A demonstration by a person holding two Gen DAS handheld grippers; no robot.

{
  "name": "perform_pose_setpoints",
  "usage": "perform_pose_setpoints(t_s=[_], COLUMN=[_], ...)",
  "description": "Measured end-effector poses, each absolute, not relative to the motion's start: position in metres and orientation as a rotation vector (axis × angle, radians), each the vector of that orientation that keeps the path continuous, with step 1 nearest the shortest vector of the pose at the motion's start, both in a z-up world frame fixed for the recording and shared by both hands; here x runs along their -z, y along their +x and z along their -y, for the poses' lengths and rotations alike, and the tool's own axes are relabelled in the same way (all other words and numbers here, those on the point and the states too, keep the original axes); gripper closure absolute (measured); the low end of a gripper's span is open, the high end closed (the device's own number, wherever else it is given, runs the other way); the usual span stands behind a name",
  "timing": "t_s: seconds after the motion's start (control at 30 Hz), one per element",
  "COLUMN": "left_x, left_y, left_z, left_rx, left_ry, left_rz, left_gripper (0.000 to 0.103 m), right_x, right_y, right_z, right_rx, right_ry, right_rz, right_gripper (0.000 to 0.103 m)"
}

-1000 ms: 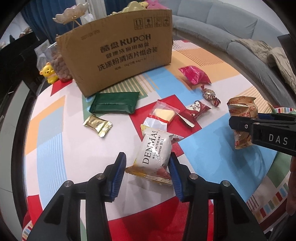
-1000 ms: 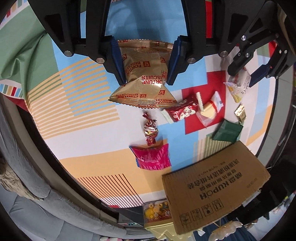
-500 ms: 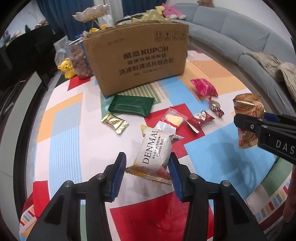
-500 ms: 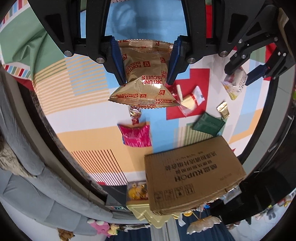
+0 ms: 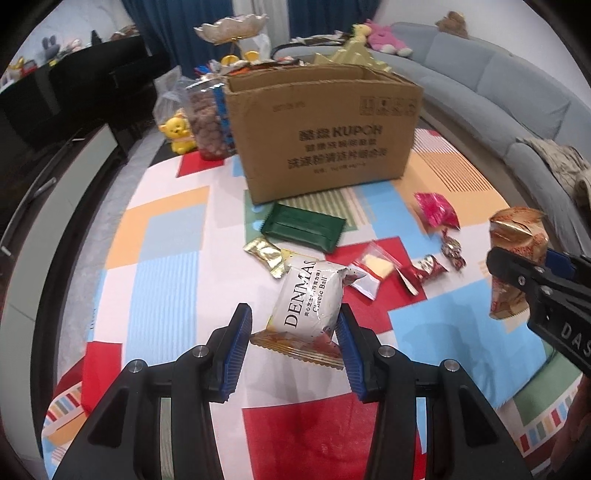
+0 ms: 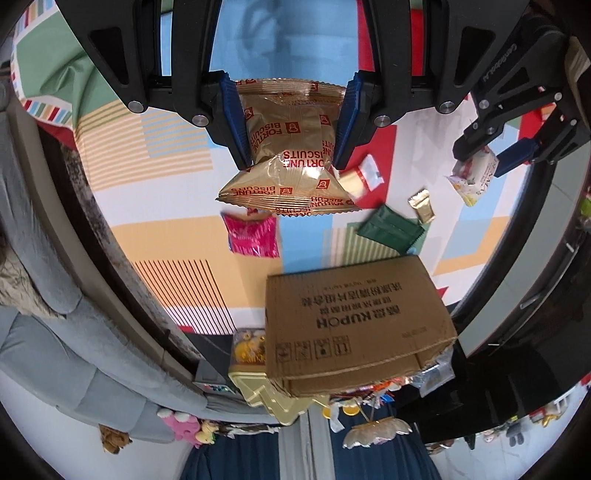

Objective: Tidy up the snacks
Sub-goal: 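Carry the DENMA pack and gold biscuit bag with both tools over the box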

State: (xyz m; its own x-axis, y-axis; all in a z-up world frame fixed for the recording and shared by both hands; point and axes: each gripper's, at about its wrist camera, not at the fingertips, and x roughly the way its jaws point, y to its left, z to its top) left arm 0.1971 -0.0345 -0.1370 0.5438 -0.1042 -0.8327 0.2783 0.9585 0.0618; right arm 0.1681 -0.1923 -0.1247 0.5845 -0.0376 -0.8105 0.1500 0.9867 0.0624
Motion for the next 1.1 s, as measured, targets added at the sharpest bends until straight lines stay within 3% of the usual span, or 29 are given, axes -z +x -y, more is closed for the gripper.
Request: perform_pose_setpoints(t_s=[1.1], left_x=[0.046], left_y=[0.241], left_z=[0.046], left_rx=[0.098], left_ry=[0.071], left_rz=[-0.784], left_gripper=[0.057], right_x=[0.043], right_y=[0.209], right_z=[0.186], right_rx=[0.049], right_ry=[0.055], right_rz=[-0.740], right_gripper=[0.057])
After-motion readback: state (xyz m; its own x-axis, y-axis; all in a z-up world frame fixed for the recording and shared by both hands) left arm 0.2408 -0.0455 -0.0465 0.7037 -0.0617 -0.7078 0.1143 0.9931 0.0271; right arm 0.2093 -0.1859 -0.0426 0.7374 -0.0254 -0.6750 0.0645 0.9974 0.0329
